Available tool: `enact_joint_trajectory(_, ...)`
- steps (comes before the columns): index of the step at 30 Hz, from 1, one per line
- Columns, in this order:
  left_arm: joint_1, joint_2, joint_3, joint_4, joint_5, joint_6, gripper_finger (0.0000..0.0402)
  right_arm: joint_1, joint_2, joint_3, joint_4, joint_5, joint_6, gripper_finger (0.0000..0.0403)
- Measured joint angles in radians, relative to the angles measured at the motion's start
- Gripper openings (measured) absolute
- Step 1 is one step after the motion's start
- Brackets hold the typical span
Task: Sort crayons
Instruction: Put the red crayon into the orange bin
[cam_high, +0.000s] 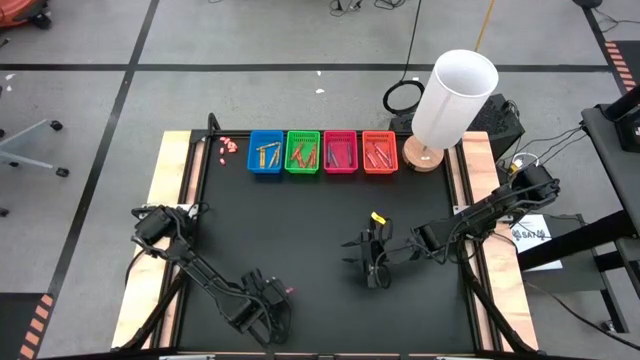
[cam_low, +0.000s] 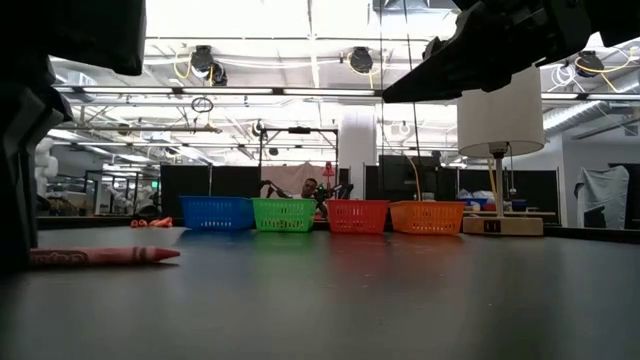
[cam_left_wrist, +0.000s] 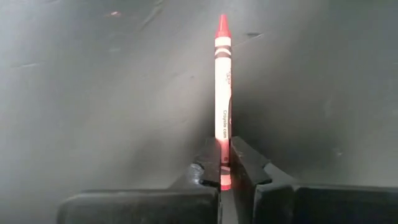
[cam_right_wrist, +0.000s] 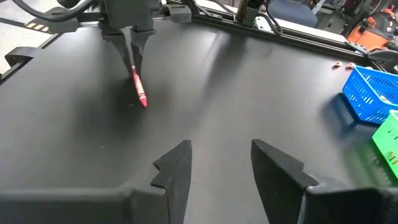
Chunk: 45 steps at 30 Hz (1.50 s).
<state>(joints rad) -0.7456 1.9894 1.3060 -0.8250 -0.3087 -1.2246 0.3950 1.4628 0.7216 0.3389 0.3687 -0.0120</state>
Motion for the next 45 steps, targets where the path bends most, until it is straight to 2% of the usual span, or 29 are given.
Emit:
enact_joint_trajectory(6,0.0,0.0,0.0,-0.047,0.007,0.009,0.0016,0.0,0.0,0.0,0.0,0.0,0.003,0.0151)
enact_joint_trajectory(12,0.0,-0.002,0.007,-0.097,-0.002,0.079,0.0017,0.002,0.0,0.0,-0.011,-0.002,0.03,0.0151)
enact_joint_trajectory(28,0.056,-0.063,0.022,-0.108,-0.192,0.387,0.0018,0.072,0.047,0.0,-0.015,0.002,0.137,0.0151)
enact_joint_trajectory(40,0.08,-0.153,0.024,-0.101,-0.337,0.737,0.0018,0.086,0.055,0.0,-0.021,0.005,0.161,0.0151)
enact_joint_trajectory(45,0.088,-0.17,0.025,-0.096,-0.429,0.96,0.0018,0.086,0.055,0.0,-0.023,0.005,0.158,0.015)
